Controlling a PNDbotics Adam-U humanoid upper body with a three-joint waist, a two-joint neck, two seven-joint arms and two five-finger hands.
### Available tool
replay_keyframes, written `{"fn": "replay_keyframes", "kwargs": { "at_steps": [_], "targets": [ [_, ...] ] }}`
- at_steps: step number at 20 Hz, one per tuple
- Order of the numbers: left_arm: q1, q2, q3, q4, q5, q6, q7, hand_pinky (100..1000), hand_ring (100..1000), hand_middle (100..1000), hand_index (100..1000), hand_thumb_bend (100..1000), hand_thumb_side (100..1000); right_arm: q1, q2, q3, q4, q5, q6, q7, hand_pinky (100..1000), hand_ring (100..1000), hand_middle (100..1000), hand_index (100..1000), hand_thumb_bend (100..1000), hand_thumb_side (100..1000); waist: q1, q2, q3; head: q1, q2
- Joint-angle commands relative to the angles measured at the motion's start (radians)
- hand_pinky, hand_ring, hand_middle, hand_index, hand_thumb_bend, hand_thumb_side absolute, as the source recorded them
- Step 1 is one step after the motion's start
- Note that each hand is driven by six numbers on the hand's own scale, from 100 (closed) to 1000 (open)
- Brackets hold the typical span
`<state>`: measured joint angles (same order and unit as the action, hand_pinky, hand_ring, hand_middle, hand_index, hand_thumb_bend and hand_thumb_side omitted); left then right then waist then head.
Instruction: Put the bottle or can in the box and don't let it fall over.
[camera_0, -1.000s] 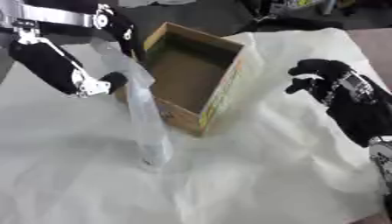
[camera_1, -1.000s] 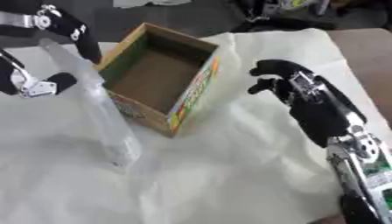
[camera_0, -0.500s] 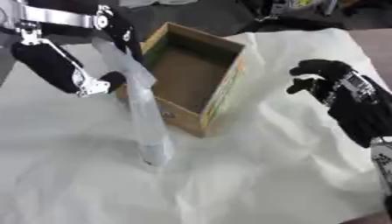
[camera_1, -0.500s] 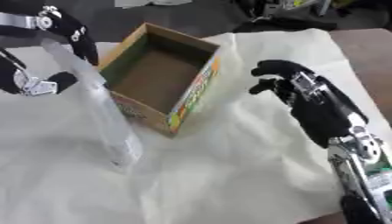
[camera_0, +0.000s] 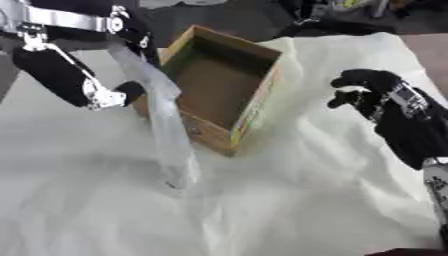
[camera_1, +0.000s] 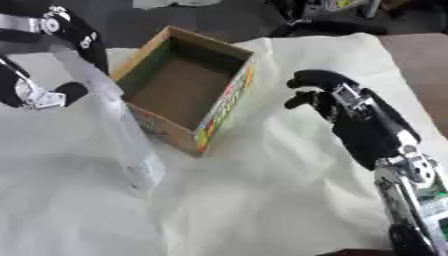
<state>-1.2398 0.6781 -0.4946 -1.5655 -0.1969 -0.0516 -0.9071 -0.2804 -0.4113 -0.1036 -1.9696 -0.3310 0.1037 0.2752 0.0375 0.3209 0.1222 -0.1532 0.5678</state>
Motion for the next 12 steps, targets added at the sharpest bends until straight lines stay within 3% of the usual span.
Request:
{"fn": "replay_keyframes", "kwargs": {
  "at_steps": [1,12],
  "targets": [
    [-0.019,0.014,0.022,-0.007,0.001,0.005,0.000,857,642,663,725,100,291,-0.007,-0.011,-0.006,-0.014,0.000,0.000,0.000,987,682,752,803,100,770,-0.003,-0.024,0.001,-0.003,-0.011],
    [-0.022,0.007,0.028,-0.008,0.000,0.004,0.000,822,582,597,669,100,300,-0.007,-0.009,-0.006,-0.013,0.002,0.002,0.002,989,682,753,804,100,772,-0.004,-0.023,0.001,-0.001,-0.015]
  ]
}}
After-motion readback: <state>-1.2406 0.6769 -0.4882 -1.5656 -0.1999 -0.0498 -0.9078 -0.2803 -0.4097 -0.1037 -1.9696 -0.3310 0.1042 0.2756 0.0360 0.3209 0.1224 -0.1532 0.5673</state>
